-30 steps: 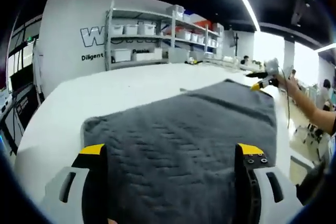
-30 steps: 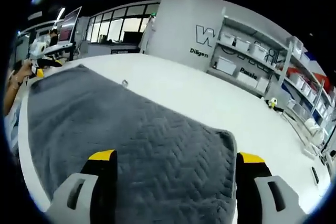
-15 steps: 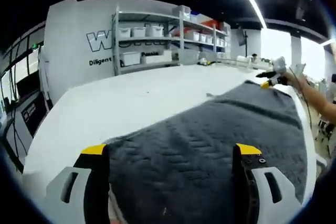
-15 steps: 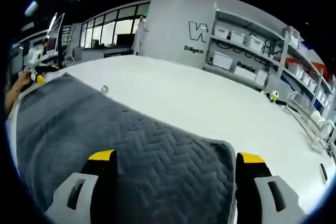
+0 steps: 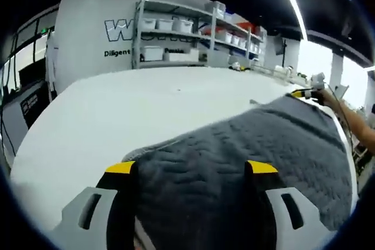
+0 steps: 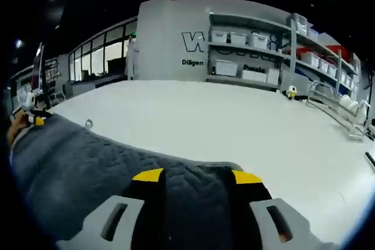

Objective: Open the folded towel by lifting each exposed corner and separating the folded layers until the towel lies flat within the target outline without major curled edges

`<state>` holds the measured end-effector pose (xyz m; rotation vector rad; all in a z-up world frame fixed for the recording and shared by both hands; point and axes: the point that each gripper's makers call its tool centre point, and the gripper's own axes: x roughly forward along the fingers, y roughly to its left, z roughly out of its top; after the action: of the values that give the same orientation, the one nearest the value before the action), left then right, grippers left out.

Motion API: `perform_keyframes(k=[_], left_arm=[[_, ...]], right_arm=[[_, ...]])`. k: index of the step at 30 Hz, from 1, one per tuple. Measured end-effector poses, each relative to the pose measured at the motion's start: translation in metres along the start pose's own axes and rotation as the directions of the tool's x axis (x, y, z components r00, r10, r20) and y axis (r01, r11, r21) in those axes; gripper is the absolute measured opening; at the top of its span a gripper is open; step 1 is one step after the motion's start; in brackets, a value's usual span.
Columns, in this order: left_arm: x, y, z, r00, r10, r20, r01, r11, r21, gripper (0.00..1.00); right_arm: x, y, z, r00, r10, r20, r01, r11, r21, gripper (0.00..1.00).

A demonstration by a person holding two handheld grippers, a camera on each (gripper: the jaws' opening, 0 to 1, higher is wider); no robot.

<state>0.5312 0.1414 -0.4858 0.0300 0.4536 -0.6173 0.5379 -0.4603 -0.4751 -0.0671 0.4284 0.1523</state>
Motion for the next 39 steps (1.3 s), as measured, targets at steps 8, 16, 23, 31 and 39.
perform_keyframes(k=[8,16,23,31,39], left_arm=[[0.001,0.006,-0.006,0.998,0.047,-0.03,-0.043,0.994,0.104,0.58],[0.006,0.016,-0.001,0.999,0.037,-0.014,-0.035,0.993,0.114,0.54],[0.009,0.018,0.001,1.0,0.022,0.008,-0.023,0.992,0.12,0.53],[0.015,0.03,0.006,0.999,0.039,0.015,-0.04,0.993,0.115,0.51],[0.021,0.039,0.01,0.999,0.044,0.005,-0.044,0.992,0.116,0.51]], right_arm=[[0.014,-0.009,-0.016,0.999,-0.022,-0.049,0.023,1.0,0.014,0.46],[0.014,-0.031,-0.019,0.996,-0.077,-0.054,0.08,0.995,0.054,0.74],[0.015,-0.034,-0.025,0.996,-0.085,-0.035,0.087,0.994,0.059,0.73],[0.024,-0.042,-0.018,0.992,-0.121,-0.028,0.121,0.993,0.009,0.79],[0.036,-0.048,-0.002,0.984,-0.174,-0.049,0.169,0.982,-0.086,0.8]])
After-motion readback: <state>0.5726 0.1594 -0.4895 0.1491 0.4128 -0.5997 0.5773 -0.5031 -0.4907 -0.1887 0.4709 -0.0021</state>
